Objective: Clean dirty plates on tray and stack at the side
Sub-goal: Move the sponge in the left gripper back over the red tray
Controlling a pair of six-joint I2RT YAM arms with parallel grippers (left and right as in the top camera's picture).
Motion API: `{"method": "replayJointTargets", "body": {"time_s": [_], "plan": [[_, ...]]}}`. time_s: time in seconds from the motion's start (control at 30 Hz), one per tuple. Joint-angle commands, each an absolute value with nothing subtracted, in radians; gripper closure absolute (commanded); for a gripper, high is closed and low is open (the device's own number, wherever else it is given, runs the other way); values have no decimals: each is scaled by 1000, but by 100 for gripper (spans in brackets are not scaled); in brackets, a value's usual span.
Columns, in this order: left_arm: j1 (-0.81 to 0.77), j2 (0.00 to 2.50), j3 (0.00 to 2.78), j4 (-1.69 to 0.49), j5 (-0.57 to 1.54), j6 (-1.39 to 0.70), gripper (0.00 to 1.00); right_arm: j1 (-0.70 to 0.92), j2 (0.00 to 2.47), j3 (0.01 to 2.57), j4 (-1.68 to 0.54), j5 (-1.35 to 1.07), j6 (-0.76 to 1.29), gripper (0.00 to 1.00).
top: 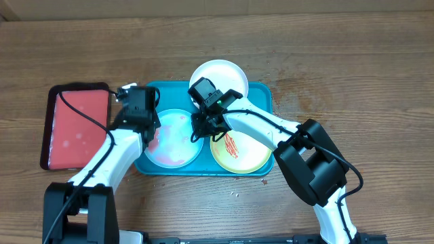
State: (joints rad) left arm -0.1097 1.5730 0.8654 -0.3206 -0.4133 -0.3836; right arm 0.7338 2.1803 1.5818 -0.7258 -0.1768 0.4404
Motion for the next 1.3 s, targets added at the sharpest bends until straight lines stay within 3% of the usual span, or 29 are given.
{"method": "replayJointTargets", "body": {"time_s": [0.0,0.3,0.87,1.1,1.27], "plan": [[-104,1493,991,-374,-451,-370,96,731,2190,1576,-728,-175,442,96],[7,1284,1124,-541,-357,-421,96,745,2138,1666,-773,-118,331,96],[495,1289,1123,-710,-177,-559,96,906,2087,1998,-891,611,50,96],[537,1290,1123,-711,-152,-558,96,943,2087,2006,-836,933,-142,96],[537,1290,1123,-710,-152,-558,96,965,2087,2006,-794,987,-254,96]]}}
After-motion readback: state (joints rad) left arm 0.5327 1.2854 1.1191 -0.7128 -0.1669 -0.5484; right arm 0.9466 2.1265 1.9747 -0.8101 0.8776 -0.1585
